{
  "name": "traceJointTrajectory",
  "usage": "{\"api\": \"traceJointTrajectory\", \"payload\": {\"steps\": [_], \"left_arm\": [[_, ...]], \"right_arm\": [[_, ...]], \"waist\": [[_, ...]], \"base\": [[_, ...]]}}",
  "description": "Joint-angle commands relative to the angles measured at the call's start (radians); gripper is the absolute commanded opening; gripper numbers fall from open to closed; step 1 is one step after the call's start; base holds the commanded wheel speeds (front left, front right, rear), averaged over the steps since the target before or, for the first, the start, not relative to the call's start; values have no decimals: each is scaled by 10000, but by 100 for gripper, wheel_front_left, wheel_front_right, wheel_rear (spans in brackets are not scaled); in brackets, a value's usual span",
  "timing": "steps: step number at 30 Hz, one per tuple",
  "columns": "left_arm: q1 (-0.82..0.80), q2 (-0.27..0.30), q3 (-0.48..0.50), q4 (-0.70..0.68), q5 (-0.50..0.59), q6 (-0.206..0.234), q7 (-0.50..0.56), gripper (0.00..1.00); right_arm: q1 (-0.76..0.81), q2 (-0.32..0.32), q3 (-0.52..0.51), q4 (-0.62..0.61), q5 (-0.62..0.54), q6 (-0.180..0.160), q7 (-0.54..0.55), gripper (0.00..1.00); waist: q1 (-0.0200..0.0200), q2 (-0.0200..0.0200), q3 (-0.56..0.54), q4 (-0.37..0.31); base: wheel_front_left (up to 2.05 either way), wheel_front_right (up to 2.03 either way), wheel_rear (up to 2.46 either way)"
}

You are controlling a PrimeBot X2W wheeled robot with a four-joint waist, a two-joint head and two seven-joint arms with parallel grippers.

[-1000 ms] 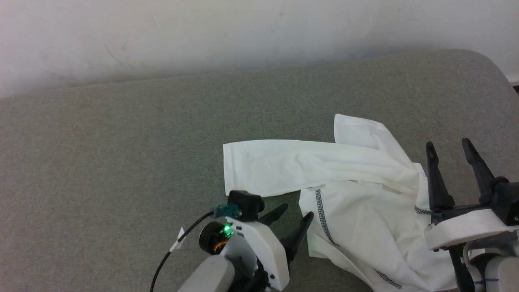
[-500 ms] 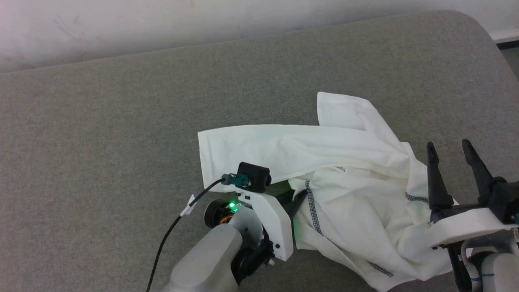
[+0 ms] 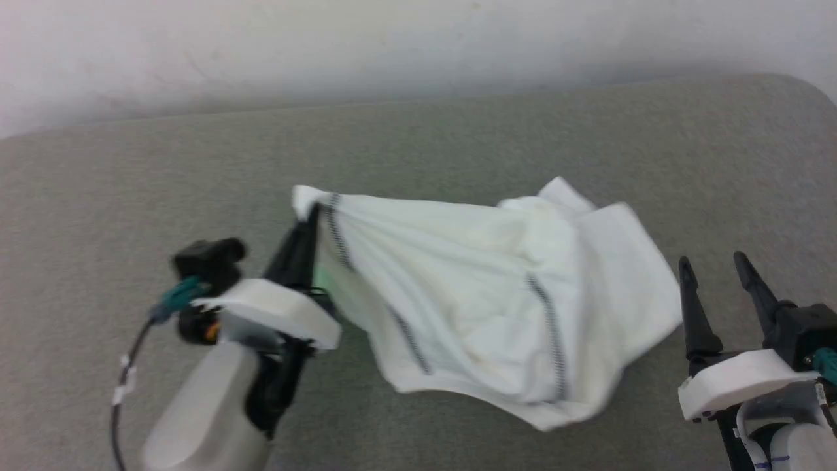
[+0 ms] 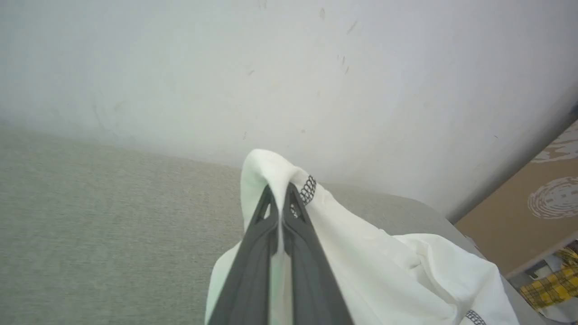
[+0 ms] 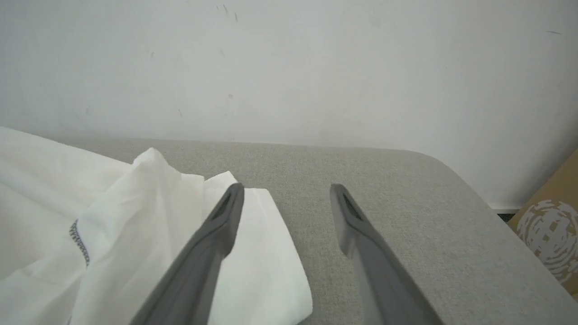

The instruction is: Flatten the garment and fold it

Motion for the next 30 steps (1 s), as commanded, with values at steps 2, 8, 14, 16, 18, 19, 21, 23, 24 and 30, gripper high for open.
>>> {"api": "traceJointTrajectory", "payload": {"steps": [2, 8, 14, 16, 18, 19, 21, 23, 24, 30], "left_arm": [[560, 392, 459, -675, 13, 406, -182, 0], [2277, 1126, 1153, -1231, 233, 1612, -59, 0], [3244, 842, 420, -694, 248, 1742, 581, 95], [3172, 711, 323, -703, 337, 1600, 305, 100], [2998, 573, 294, -798, 510, 1412, -44, 100], [2886, 531, 271, -885, 720, 1363, -187, 100], [2683, 475, 179, -1107, 1285, 1265, -349, 100], [2519, 392, 142, -1359, 1895, 1209, -404, 100], [2451, 314, 185, -1573, 2203, 1143, -410, 100], [2616, -326, 495, -2054, 3132, 729, -418, 100]], "right_arm": [[156, 18, 24, 37, -44, -11, 111, 100], [368, 18, 206, 290, 15, -11, 411, 100], [353, 18, 703, 636, 144, -11, 783, 100], [134, 18, 965, 617, 294, -11, 953, 100], [-207, -77, 1305, 580, 569, -11, 1296, 100], [-425, -225, 1569, 581, 702, -11, 1565, 100], [-989, -566, 2225, 635, 1069, -11, 2201, 100], [-1664, -818, 2785, 838, 1614, -11, 2989, 100], [-2034, -1009, 3100, 1004, 1781, -11, 3418, 100], [-3897, -1671, 4394, 2315, 2334, -11, 5314, 100]], "waist": [[1, -1, -872, 1084], [1, -1, -1014, 1623], [1, -1, -1006, 1958], [1, -1, -952, 2102], [1, -1, -870, 2300], [1, -1, -814, 2412], [1, -1, -686, 2631], [1, -1, -555, 2888], [1, -1, -502, 3027], [1, -1, -289, 3758]], "base": [[0, 0, 0], [0, 0, 0], [0, 0, 0], [0, 0, 0], [0, 0, 0], [0, 0, 0], [0, 0, 0], [0, 0, 0], [0, 0, 0], [0, 0, 0]]}}
